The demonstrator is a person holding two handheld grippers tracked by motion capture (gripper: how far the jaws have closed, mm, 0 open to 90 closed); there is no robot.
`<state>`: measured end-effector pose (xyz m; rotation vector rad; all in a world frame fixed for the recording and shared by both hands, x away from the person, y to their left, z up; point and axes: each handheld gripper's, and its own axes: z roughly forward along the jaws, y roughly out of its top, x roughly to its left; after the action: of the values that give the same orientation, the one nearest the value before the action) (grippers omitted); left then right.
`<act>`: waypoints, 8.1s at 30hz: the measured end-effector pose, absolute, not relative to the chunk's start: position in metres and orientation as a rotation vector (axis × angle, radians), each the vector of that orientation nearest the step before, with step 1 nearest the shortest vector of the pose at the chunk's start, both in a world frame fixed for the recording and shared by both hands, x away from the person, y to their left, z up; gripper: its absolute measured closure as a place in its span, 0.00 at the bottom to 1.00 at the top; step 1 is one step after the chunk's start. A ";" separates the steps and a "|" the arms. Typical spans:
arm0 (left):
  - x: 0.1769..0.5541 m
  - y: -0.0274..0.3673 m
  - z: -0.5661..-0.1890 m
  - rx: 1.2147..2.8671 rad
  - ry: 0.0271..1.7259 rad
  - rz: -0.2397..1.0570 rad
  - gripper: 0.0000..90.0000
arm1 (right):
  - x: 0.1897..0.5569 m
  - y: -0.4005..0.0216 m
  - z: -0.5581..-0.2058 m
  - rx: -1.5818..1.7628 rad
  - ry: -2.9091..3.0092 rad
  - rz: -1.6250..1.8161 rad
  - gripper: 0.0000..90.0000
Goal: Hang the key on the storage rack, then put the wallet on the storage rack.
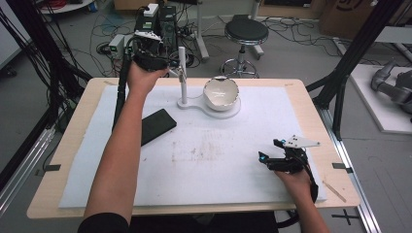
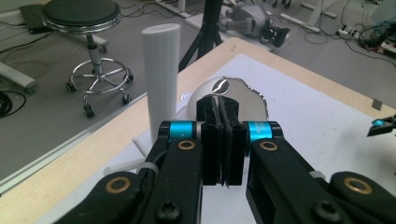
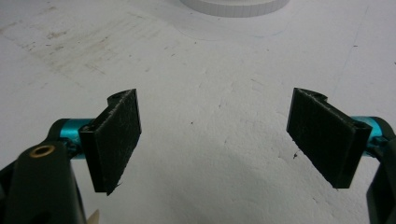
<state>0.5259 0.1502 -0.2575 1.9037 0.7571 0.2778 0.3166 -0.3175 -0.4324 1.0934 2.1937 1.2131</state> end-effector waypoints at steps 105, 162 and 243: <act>0.358 0.195 -0.392 1.874 0.654 0.106 0.08 | 0.319 -0.320 -0.434 1.108 2.187 1.198 0.20; 0.444 0.280 -0.445 2.072 0.944 0.089 0.32 | 0.318 -0.327 -0.433 1.100 2.171 1.225 0.20; 0.353 0.133 -0.369 1.931 0.228 -0.107 0.91 | 0.311 -0.263 -0.395 0.678 2.348 1.600 0.20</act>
<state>0.3527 0.1327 -0.3685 1.9309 0.2277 -0.1072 0.3112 -0.2627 -0.3953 0.6776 2.3484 1.5996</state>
